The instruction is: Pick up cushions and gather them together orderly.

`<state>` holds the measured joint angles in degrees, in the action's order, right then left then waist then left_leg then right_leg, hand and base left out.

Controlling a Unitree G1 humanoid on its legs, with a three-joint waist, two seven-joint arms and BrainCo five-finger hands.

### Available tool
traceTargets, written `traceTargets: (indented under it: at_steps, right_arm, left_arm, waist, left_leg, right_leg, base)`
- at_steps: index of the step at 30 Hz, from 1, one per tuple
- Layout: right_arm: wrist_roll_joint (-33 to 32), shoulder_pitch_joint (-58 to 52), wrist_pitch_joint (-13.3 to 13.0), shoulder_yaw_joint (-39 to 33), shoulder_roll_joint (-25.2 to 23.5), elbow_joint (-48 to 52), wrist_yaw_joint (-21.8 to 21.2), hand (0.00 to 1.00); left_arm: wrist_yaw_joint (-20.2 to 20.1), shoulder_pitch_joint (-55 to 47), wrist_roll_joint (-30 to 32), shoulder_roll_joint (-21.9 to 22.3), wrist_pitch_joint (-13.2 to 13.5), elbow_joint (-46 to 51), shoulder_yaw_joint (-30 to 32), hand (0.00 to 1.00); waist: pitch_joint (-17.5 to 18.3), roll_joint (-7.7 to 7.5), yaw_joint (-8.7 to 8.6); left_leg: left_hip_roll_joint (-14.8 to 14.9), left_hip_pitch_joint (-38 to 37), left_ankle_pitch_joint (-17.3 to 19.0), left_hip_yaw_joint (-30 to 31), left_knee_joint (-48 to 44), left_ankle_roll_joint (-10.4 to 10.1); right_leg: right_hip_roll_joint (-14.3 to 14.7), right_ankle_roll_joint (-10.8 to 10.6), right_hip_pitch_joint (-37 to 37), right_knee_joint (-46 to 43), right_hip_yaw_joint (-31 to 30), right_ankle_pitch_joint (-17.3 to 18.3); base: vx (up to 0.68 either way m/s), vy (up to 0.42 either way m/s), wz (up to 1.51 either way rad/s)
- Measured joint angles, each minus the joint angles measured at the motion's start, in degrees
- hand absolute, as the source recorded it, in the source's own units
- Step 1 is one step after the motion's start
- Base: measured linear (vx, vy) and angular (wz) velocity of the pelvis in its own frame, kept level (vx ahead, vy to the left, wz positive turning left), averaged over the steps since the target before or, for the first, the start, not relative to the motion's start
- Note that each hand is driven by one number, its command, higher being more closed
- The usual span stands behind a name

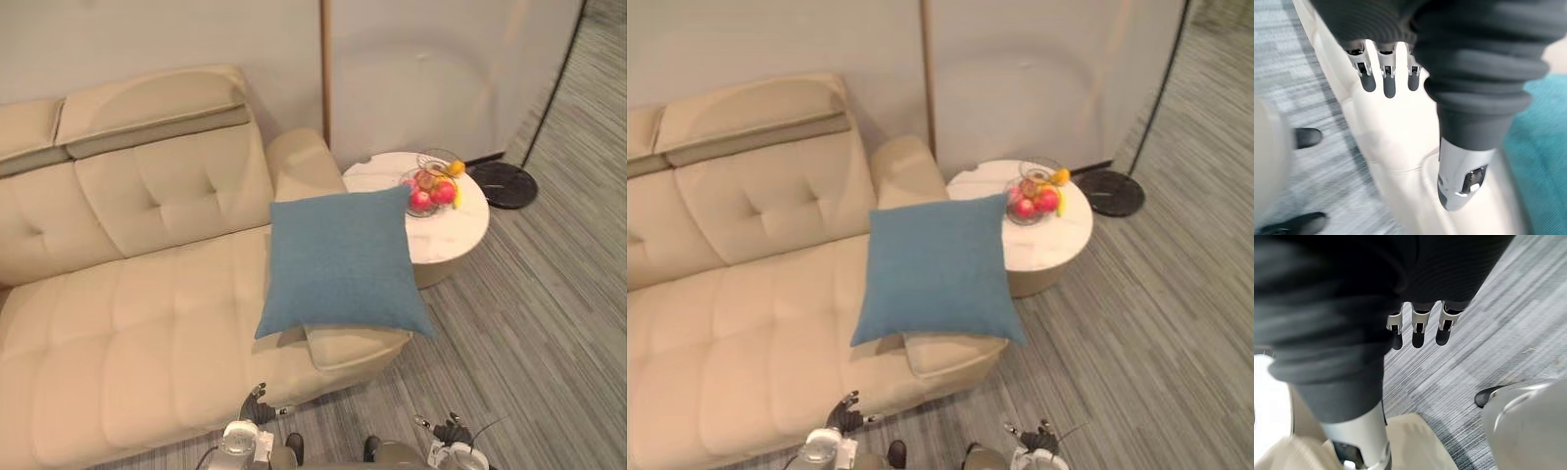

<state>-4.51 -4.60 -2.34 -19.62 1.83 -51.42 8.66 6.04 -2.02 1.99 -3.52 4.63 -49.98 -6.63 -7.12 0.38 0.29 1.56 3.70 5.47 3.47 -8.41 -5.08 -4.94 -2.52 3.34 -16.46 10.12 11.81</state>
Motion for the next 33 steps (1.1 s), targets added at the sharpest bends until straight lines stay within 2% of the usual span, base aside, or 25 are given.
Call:
traceTargets:
  at_steps: [1, 4, 8, 13, 15, 19, 25, 30, 33]
  right_arm:
    - [0.05, 0.17, -0.32, -0.10, 0.09, 2.51, 0.25, 0.00]
    - [0.13, 0.24, -1.08, -0.53, 0.74, 8.72, 0.62, 0.00]
    - [2.33, -0.07, -1.61, -0.57, 1.34, 15.55, 1.11, 0.00]
    - [4.59, -0.44, -1.71, -3.24, 3.65, 25.77, 1.11, 0.00]
    - [4.61, -0.44, -1.95, -4.97, 5.13, 29.14, 1.16, 0.00]
    - [4.60, -1.10, -2.19, -5.98, 5.98, 32.91, 1.32, 0.00]
    - [4.50, 0.61, -2.26, -3.77, 10.35, 33.41, 1.03, 0.00]
    - [3.78, 8.81, -2.24, -0.24, 13.63, 31.26, 1.11, 0.00]
    - [2.46, 15.57, -2.22, 1.73, 14.80, 28.77, 1.36, 0.00]
  left_arm:
    - [0.02, 0.11, -0.02, -0.33, 0.00, 1.56, -0.02, 0.00]
    - [0.33, -0.29, -0.68, -1.38, -0.08, 4.30, -0.03, 0.00]
    - [1.48, -0.32, -2.16, -2.90, -0.07, 8.05, 1.32, 0.00]
    - [1.60, -0.51, -2.29, -4.05, 0.05, 13.83, 5.03, 0.00]
    - [1.68, -0.86, -2.60, -4.25, 0.05, 15.74, 5.80, 0.00]
    - [2.72, -1.15, -3.40, -4.92, 0.05, 18.79, 7.83, 0.00]
    - [3.02, -0.89, -4.53, -6.44, 0.05, 21.49, 7.98, 0.00]
    - [4.02, 6.11, -5.66, -8.51, 0.08, 22.29, 7.91, 0.00]
    - [4.60, 11.87, -6.80, -8.93, 0.11, 22.14, 7.68, 0.00]
  waist:
    - [-0.53, -0.96, 0.01]
    - [-0.56, -1.90, 0.11]
    - [-0.57, -1.88, -0.08]
    - [-0.43, -1.56, -0.88]
    - [-0.14, -1.14, -1.33]
    - [0.20, -1.37, -1.35]
    - [1.02, -0.29, -1.80]
    - [0.26, -0.39, -1.74]
    - [-2.10, -0.43, -1.64]
  left_leg:
    - [0.07, -0.03, -0.52, -1.29, -0.01, -0.23]
    - [0.21, 0.22, -1.25, -4.83, 0.24, 0.35]
    - [-0.22, 0.22, -2.33, -5.33, 0.71, 0.72]
    - [-0.53, -1.63, -6.21, -6.20, 6.67, 1.27]
    - [-0.20, -2.55, -6.54, -6.62, 8.86, 1.40]
    - [-0.10, -2.89, -7.32, -7.93, 11.82, 2.38]
    - [-0.34, -2.58, -7.78, -11.06, 14.16, 2.11]
    - [-0.29, 3.76, -10.33, -10.81, 12.42, 3.25]
    - [-0.15, 6.59, -10.33, -10.79, 10.73, 3.26]
  right_leg:
    - [-0.19, 0.00, -0.66, 0.14, 0.81, 0.00]
    - [-0.38, 0.00, -1.37, 0.87, 1.73, -0.01]
    - [-0.71, 0.09, -1.47, 1.23, 1.66, -0.07]
    - [-0.87, 0.74, -1.49, 2.80, 1.93, -0.48]
    - [-0.54, 1.07, -1.43, 2.81, 2.29, -0.69]
    - [-0.22, 1.30, -1.10, 4.02, 2.15, -1.76]
    - [-0.54, -0.12, 0.17, 5.14, 0.84, -2.61]
    - [-0.55, 1.05, 6.60, 3.39, 0.94, -3.77]
    - [-0.58, 1.29, 8.88, 2.49, 1.03, -3.92]
  base:
    - [0.05, -0.022, 0.32]
    - [0.05, 0.006, 0.27]
    - [-0.01, -0.002, 0.02]
    - [-0.09, -0.025, 0.05]
    - [-0.14, 0.010, 0.10]
    - [-0.13, 0.034, -0.02]
    - [-0.04, 0.042, -0.04]
    - [0.05, -0.003, 0.02]
    - [-0.01, -0.014, 0.02]
